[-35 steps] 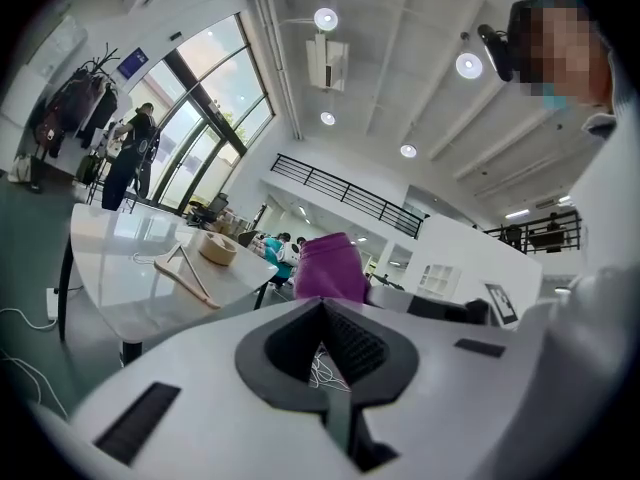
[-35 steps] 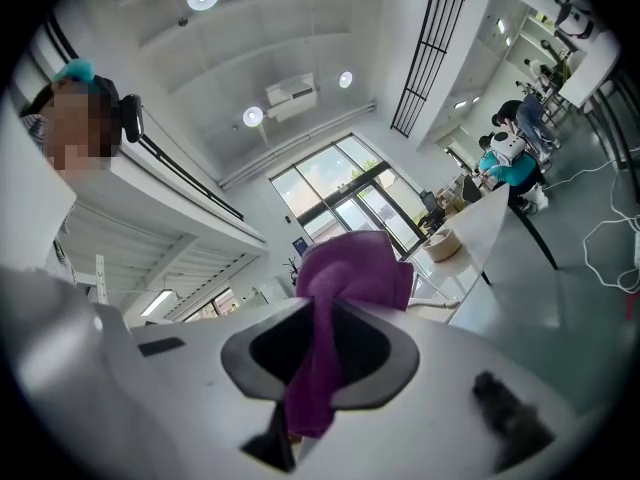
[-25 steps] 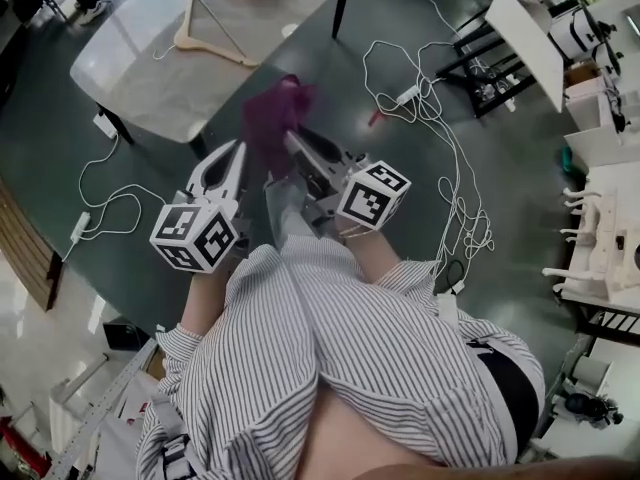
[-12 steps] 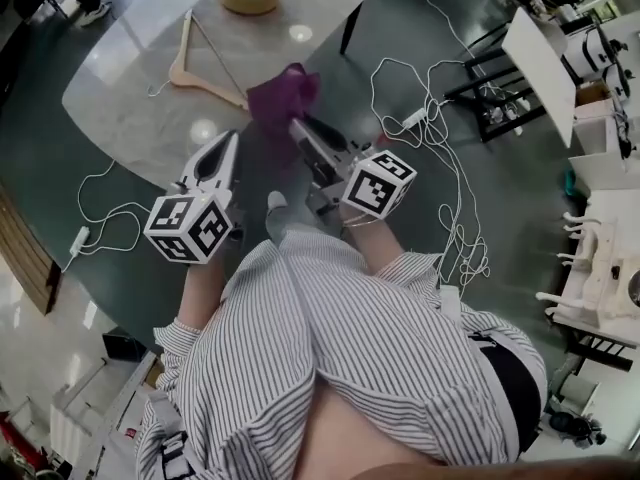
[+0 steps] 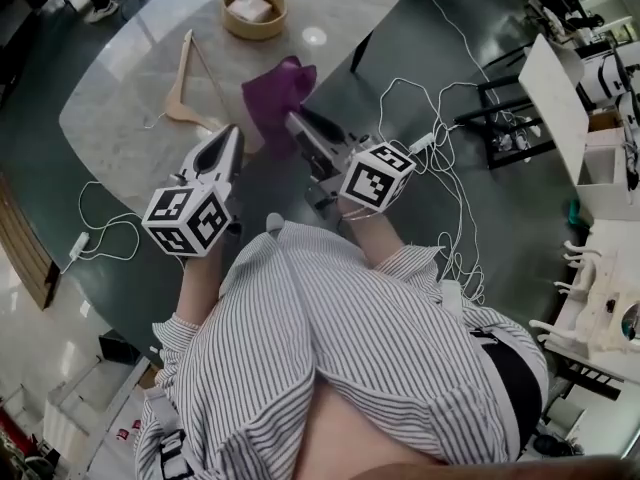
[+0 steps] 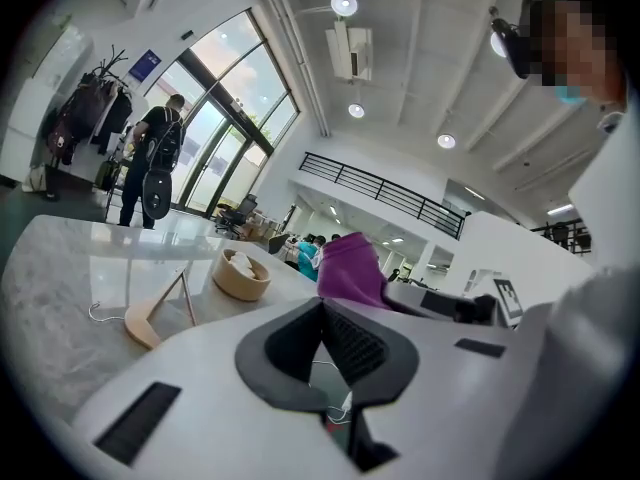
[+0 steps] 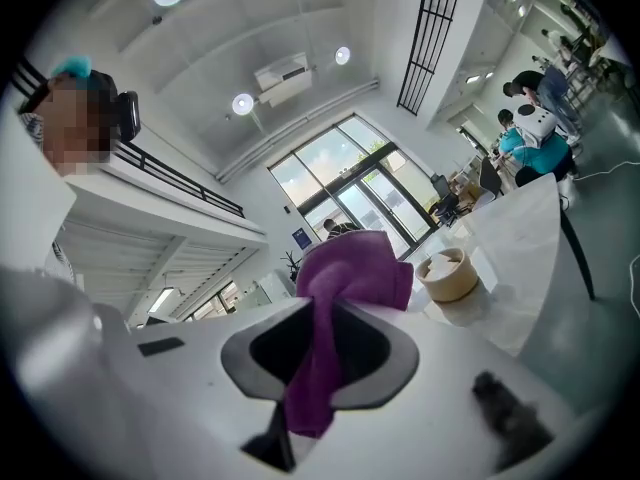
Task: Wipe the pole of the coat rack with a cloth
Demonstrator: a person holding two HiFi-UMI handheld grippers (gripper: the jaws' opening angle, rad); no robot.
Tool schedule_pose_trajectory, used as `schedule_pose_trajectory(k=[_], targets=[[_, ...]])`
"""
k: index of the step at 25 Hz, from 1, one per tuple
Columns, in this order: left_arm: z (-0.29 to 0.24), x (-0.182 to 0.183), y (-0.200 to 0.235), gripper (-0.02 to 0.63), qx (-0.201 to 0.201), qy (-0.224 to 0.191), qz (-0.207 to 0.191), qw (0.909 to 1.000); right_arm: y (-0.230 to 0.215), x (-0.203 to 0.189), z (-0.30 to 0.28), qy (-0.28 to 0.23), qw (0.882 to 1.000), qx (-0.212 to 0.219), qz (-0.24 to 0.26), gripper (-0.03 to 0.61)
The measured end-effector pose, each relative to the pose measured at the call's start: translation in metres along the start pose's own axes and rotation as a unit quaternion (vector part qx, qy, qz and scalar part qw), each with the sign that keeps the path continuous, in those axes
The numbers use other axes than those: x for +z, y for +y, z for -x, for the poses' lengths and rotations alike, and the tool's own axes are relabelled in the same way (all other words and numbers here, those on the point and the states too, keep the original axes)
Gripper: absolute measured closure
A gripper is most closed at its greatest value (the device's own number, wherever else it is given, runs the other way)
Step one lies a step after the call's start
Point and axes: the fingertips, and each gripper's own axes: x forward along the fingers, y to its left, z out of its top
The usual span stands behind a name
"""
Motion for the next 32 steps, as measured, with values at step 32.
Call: schedule_pose_trajectory(k=[32], targets=[[-0.043, 0.021, 0.088, 0.604, 0.056, 0.03, 0.028, 0.9976, -0.042, 0.005, -0.105, 0.045, 0.999, 0.024, -0.018, 0.517]])
